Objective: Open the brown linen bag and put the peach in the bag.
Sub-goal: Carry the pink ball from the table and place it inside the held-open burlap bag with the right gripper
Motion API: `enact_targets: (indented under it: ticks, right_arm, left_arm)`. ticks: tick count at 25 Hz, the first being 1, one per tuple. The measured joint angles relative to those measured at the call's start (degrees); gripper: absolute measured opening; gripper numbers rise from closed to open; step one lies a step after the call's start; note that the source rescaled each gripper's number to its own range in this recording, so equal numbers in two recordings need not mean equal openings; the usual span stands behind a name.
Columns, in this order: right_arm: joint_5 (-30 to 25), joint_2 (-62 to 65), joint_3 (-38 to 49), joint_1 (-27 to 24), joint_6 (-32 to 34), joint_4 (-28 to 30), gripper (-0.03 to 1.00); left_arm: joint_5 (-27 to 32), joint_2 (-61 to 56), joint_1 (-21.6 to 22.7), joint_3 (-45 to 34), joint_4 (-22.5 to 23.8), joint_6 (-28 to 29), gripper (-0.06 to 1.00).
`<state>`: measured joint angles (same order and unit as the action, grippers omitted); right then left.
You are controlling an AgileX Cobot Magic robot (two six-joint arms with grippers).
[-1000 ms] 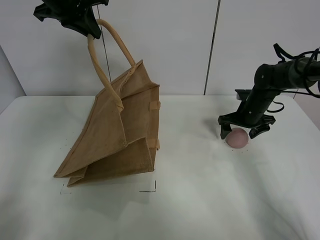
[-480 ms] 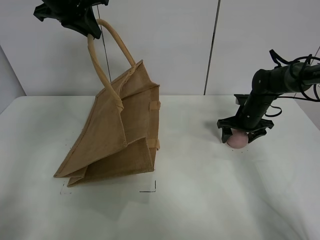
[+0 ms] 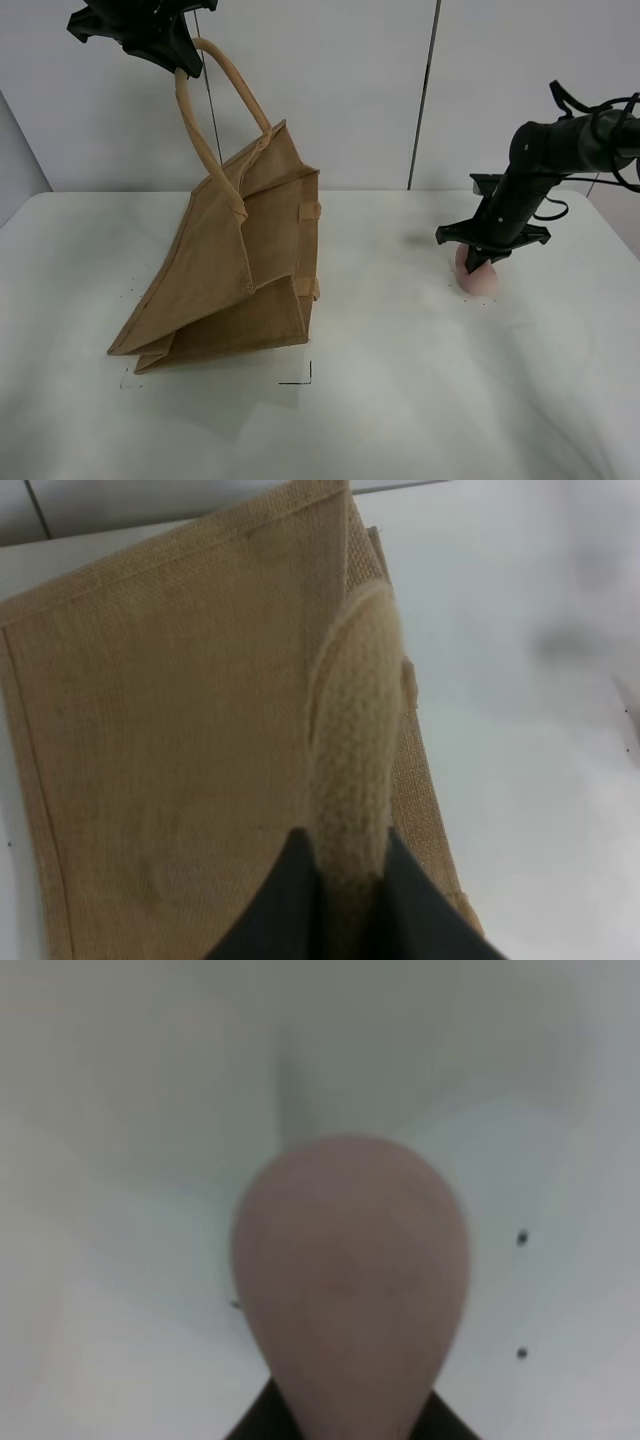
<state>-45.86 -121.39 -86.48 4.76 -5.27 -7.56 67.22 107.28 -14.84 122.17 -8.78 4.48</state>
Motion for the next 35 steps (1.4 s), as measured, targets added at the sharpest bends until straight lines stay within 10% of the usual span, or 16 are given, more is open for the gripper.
enact_targets:
  ticks: [13,26,35]
  right_arm:
    - [-5.02,11.64,-6.22,6.86,-19.88,-26.65,0.0]
    - [19.36,2.19,-6.22,26.09,-30.39,-30.16,0.0]
    - [25.39,-2.51,-6.22,28.92,-47.05,-46.37,0.0]
  left_arm:
    - [0.0,0.0,0.0,0.0,-0.27,0.0,0.0]
    - [0.0,-1.35,0.0,0.0,-0.97,-0.89,0.0]
    - [0.0,-3.36,0.05,0.0,-1.06,-1.15,0.0]
